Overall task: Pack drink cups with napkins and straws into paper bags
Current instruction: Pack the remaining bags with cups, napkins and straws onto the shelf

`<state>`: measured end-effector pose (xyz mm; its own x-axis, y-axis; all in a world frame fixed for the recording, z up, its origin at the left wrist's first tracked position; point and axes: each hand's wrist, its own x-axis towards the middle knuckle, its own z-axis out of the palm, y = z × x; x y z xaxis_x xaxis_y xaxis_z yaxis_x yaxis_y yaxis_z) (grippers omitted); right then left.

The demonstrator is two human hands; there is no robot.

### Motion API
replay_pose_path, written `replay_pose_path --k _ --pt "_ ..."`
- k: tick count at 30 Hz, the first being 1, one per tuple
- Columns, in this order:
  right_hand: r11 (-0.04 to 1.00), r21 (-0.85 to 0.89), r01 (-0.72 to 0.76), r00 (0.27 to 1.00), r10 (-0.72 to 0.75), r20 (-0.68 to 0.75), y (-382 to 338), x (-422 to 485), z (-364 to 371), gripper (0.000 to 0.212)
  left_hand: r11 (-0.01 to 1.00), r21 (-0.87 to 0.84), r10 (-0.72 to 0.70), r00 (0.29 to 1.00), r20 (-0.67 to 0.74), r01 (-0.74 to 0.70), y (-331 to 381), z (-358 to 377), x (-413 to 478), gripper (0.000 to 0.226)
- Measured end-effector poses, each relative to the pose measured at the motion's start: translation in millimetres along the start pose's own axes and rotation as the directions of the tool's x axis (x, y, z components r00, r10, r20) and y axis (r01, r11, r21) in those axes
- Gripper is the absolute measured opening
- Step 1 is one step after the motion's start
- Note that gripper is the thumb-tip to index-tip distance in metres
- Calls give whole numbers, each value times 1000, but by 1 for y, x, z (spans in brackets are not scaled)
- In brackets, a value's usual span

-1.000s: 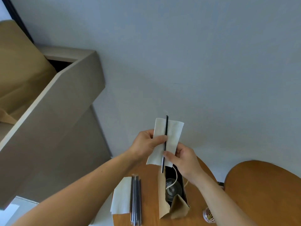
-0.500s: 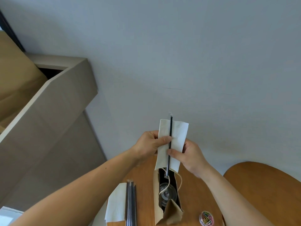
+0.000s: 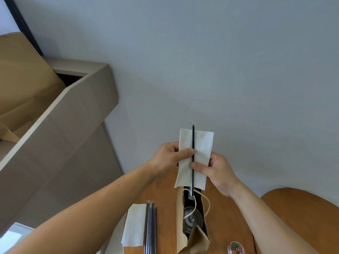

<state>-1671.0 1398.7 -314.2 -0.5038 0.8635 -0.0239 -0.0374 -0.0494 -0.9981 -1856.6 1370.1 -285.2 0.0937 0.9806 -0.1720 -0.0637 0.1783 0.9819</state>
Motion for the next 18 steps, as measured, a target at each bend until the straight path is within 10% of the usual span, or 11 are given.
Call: replay_pose_path --k 6,11,18 --pt "929 -366 -54 960 -53 -276 8 18 -10 15 953 301 9 987 -161 41 -42 -14 4 41" --pt "859 -473 -194 852 -91 -515 43 46 -6 22 533 765 -542 840 -19 362 -135 -6 -18 88" --pt "682 -611 -403 903 187 -387 104 22 18 36 556 676 -521 837 -170 483 -178 26 -19 33"
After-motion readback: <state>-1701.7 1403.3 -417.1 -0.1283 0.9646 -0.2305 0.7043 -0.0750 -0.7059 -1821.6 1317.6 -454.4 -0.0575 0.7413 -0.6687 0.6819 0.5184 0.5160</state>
